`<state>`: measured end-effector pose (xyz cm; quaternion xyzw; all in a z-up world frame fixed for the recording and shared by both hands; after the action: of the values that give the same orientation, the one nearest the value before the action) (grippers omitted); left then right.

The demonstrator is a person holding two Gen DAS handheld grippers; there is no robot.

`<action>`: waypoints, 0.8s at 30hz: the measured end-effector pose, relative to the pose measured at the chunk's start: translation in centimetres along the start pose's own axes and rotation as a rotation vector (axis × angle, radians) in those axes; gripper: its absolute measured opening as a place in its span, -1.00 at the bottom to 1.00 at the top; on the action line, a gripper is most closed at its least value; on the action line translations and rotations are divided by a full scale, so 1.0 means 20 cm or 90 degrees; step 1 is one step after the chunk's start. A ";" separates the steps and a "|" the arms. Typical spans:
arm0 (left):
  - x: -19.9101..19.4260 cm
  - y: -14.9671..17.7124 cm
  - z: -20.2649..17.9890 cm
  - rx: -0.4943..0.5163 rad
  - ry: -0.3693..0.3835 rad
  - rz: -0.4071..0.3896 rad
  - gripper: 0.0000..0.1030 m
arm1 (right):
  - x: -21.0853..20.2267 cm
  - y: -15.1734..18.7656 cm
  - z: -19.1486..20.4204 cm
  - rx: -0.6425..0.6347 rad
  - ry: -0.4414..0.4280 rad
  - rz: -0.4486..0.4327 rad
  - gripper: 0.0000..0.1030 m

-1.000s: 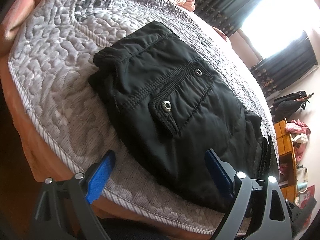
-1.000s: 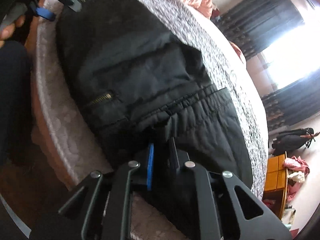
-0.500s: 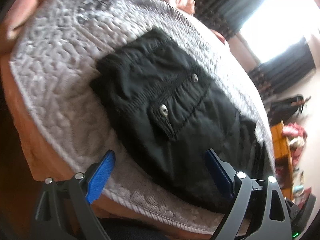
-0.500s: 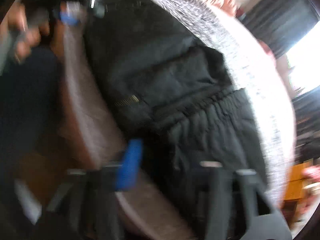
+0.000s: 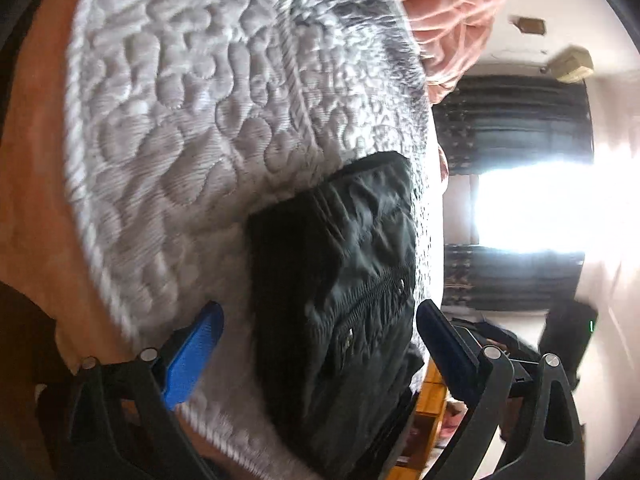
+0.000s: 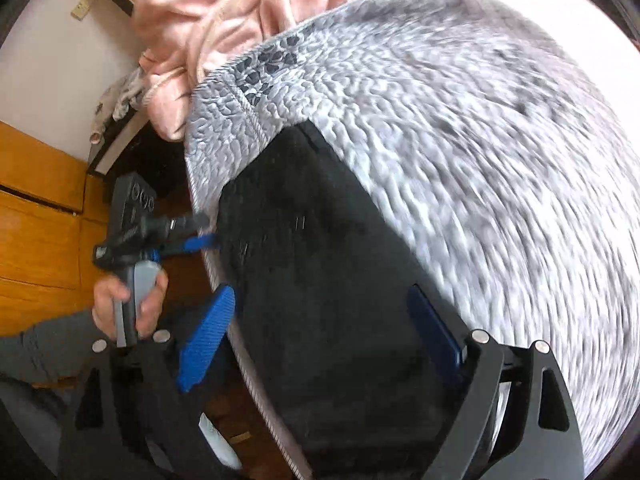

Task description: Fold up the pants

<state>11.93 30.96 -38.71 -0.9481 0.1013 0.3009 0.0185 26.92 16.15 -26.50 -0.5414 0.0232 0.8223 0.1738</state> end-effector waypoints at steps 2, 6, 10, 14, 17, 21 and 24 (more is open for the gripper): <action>0.04 -0.03 -0.01 -0.008 0.006 0.008 0.89 | 0.12 -0.13 -0.01 -0.006 -0.016 0.025 0.71; 0.10 -0.05 -0.03 -0.013 0.013 0.015 0.89 | 0.35 -0.36 -0.03 -0.022 -0.054 0.065 0.71; 0.11 -0.08 -0.07 -0.017 0.036 0.018 0.75 | 0.57 -0.46 -0.02 -0.062 -0.063 0.118 0.71; 0.16 -0.05 -0.04 -0.001 0.016 0.035 0.57 | 0.70 -0.49 0.03 -0.104 -0.086 0.165 0.71; 0.17 -0.07 -0.04 -0.003 0.019 0.029 0.57 | 0.77 -0.50 0.05 -0.125 -0.082 0.189 0.71; 0.16 -0.05 -0.01 0.008 -0.007 0.025 -0.01 | 0.80 -0.51 0.06 -0.120 -0.091 0.197 -0.20; 0.11 -0.01 0.01 -0.006 0.005 0.030 -0.40 | 0.73 -0.48 0.11 -0.132 -0.090 0.182 -0.45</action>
<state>13.65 30.86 -40.14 -0.9467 0.1223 0.2979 0.0067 22.95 29.51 -37.21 -0.4883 0.0027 0.8727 -0.0006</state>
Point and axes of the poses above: each gripper's, at about its wrist camera, not at the fingertips, and x roughly the way its jaws point, z to its left, y to its underside, the point moved 9 cm from there along x, roughly the way its jaws point, and after that the axes turned 4 degrees about -y, right-handed, at the moved point
